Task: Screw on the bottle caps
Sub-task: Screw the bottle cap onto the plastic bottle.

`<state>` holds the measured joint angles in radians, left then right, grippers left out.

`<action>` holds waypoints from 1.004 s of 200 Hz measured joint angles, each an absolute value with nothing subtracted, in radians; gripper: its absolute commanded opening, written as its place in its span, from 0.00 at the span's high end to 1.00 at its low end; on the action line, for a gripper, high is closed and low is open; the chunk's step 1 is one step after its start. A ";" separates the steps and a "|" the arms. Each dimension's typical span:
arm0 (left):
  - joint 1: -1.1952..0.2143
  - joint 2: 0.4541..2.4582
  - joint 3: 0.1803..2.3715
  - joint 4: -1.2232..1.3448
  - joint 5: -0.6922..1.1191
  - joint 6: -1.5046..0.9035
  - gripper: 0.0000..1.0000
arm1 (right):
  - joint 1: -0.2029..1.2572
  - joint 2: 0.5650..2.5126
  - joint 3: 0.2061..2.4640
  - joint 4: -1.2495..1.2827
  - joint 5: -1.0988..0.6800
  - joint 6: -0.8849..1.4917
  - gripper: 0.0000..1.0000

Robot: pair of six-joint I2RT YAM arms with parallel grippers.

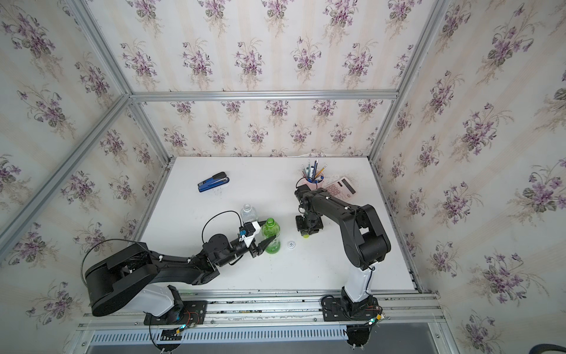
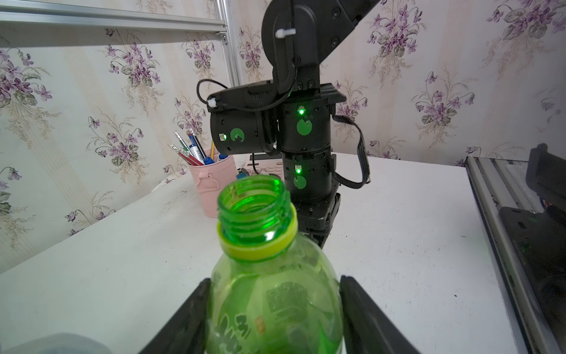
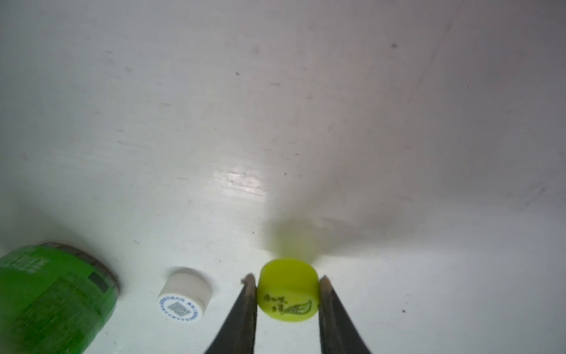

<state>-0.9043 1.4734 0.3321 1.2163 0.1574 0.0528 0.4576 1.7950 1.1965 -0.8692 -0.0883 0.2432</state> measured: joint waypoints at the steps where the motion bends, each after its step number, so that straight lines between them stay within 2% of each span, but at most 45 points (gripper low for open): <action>1: -0.904 1.473 0.332 1.216 0.157 0.053 0.35 | 0.458 1.794 1.198 -0.871 -0.088 0.243 0.69; 103: -0.904 1.486 0.340 1.219 0.170 0.061 0.35 | 0.612 1.675 1.604 -1.173 -0.130 0.210 0.69; 201: -0.904 1.496 0.371 1.191 0.193 0.072 0.35 | 0.659 1.541 1.688 -1.262 -0.222 0.208 0.69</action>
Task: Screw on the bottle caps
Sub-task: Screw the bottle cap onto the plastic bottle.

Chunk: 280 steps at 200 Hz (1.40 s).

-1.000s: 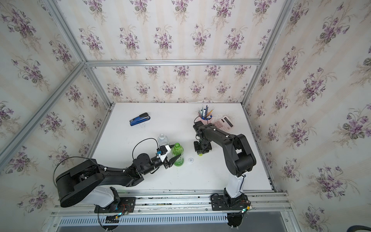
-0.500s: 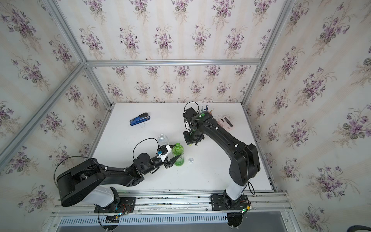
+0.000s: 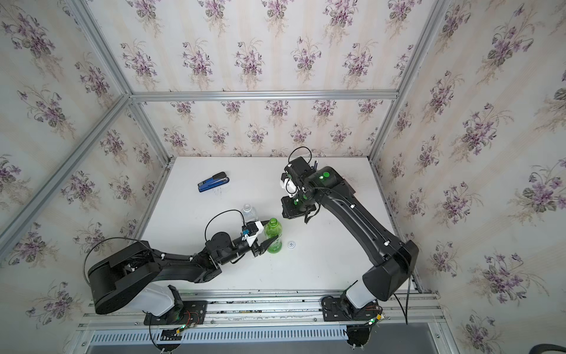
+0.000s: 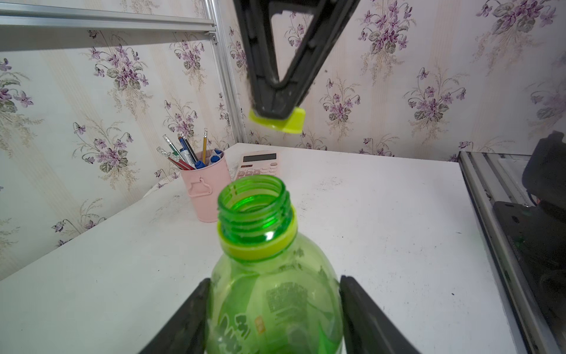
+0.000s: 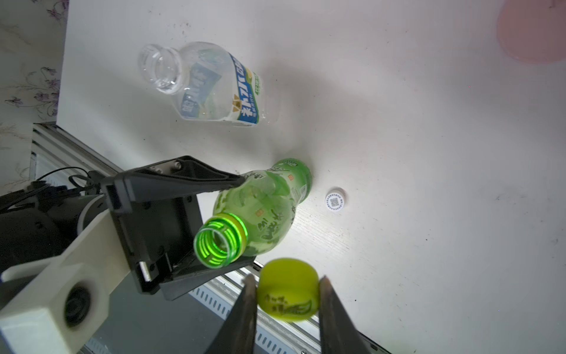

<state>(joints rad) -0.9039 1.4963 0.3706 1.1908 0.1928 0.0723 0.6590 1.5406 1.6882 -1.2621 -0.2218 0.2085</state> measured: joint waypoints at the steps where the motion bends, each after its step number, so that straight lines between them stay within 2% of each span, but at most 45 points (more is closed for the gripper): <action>1: -0.904 1.497 0.371 1.191 0.193 0.072 0.35 | 0.661 1.541 1.689 -1.262 -0.222 0.208 0.69; 36: -0.904 1.507 0.385 1.184 0.212 0.077 0.35 | 0.720 1.564 1.727 -1.284 -0.232 0.210 0.69; 198: -0.904 1.515 0.389 1.185 0.229 0.075 0.35 | 0.769 1.658 1.764 -1.307 -0.223 0.217 0.68; 280: -0.903 1.514 0.394 1.176 0.221 0.071 0.36 | 0.806 1.698 1.811 -1.330 -0.146 0.218 0.68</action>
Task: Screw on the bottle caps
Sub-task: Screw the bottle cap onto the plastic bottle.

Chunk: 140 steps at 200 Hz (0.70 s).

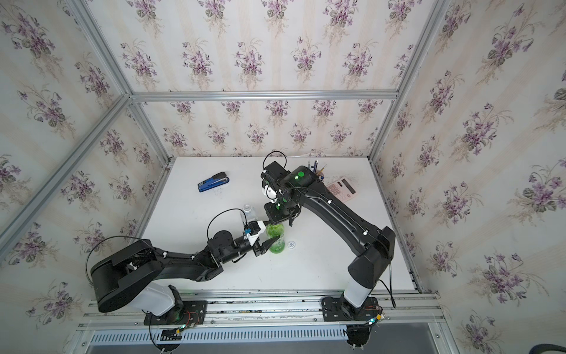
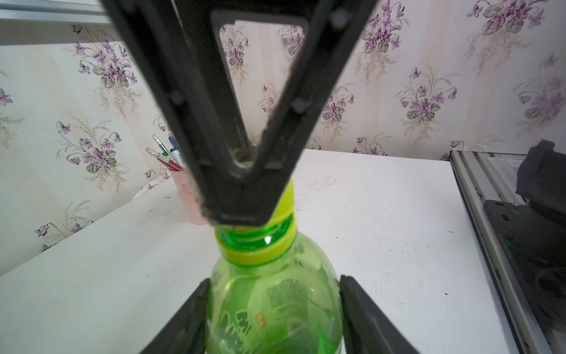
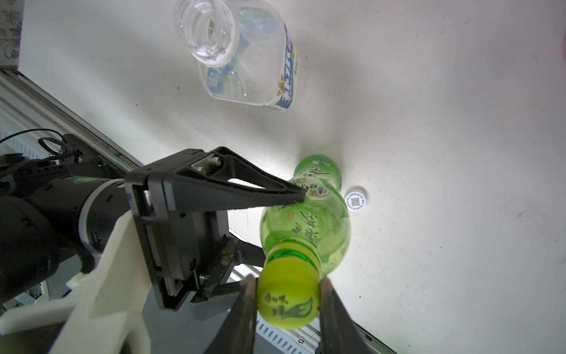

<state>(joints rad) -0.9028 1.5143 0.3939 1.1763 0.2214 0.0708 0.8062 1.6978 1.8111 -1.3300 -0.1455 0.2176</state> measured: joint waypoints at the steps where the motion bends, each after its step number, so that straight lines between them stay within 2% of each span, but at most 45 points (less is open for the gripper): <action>1: -0.903 1.514 0.394 1.176 0.221 0.071 0.35 | 0.807 1.698 1.811 -1.330 -0.144 0.218 0.68; 140: -0.904 1.514 0.411 1.146 0.220 0.071 0.36 | 0.839 1.699 1.824 -1.343 -0.060 0.210 0.70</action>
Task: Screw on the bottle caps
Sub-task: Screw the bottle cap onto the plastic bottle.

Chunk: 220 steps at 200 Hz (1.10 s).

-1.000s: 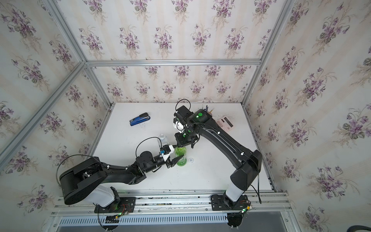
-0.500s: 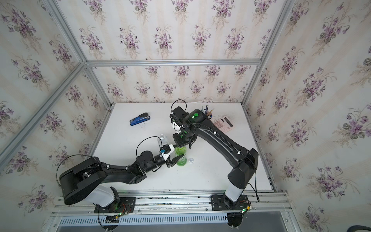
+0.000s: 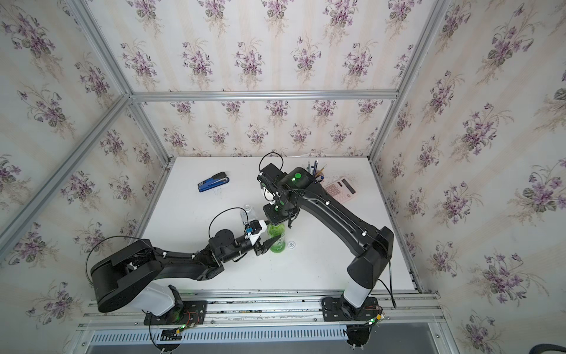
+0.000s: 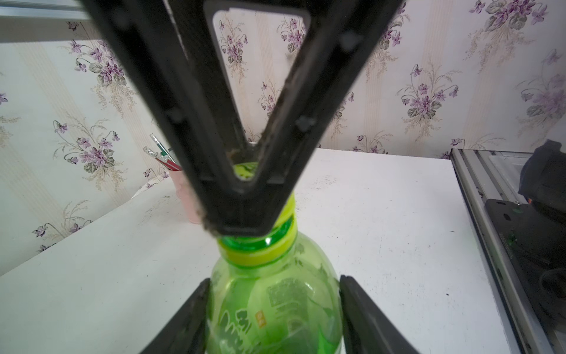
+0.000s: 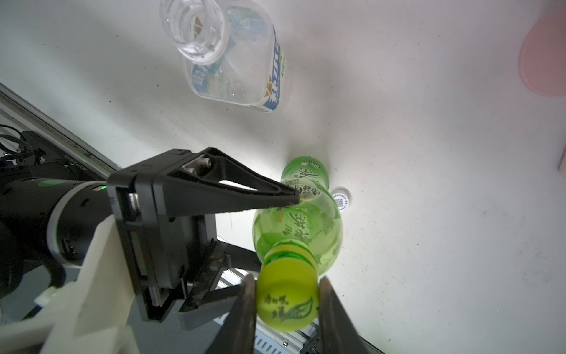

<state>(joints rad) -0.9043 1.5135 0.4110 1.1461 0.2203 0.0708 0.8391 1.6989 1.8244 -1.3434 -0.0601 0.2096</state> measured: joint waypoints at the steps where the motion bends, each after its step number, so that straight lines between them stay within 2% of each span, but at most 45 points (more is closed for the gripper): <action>1: -0.904 1.514 0.411 1.146 0.220 0.071 0.36 | 0.839 1.699 1.825 -1.344 -0.060 0.209 0.70; 148: -0.903 1.482 0.389 1.127 0.212 0.073 0.36 | 0.838 1.674 1.818 -1.326 0.006 0.201 0.71; 220: -0.895 1.486 0.414 1.095 0.225 0.080 0.36 | 0.845 1.669 1.828 -1.309 -0.038 0.187 0.71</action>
<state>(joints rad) -0.8951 1.4860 0.4137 1.0946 0.2253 0.0795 0.8452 1.6688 1.8282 -1.3087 -0.0380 0.1871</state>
